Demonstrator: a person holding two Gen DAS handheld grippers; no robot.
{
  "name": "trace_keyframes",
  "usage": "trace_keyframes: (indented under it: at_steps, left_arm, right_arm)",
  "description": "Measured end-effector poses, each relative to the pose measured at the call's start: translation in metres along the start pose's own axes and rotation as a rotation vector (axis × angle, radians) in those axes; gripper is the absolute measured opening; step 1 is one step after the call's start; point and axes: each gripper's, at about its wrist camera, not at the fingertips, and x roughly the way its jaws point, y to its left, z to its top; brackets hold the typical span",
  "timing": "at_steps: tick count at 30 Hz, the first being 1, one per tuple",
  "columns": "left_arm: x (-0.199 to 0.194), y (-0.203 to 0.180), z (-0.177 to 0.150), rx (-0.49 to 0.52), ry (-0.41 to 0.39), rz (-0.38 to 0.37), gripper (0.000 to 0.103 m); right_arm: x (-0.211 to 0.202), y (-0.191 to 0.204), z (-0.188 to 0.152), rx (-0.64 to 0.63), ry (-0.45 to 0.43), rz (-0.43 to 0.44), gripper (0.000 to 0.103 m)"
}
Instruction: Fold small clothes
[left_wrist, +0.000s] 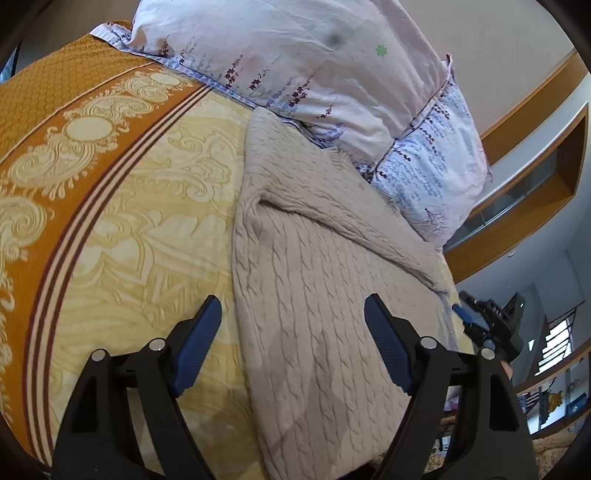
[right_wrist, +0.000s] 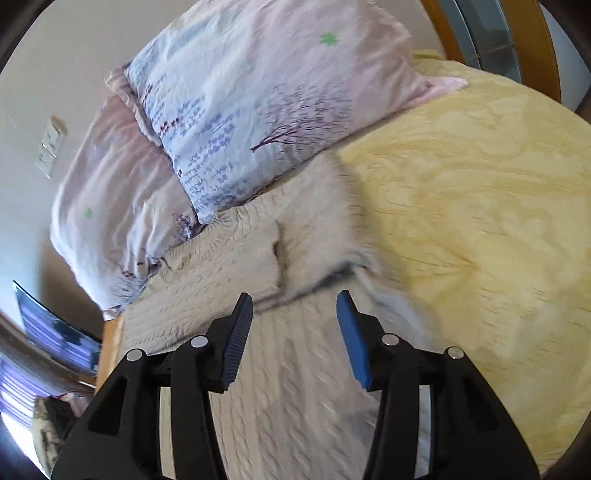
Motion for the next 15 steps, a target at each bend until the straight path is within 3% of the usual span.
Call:
trace_keyframes:
  at_steps: [8, 15]
  left_arm:
    - [-0.009, -0.005, -0.025, 0.007, 0.021, -0.064, 0.069]
    - [-0.02, -0.009, -0.051, 0.028, 0.046, -0.183, 0.059]
  right_arm:
    - [-0.028, -0.056, -0.016, 0.077, 0.074, 0.029, 0.049]
    - [-0.035, -0.062, -0.048, 0.038, 0.195, 0.243, 0.048]
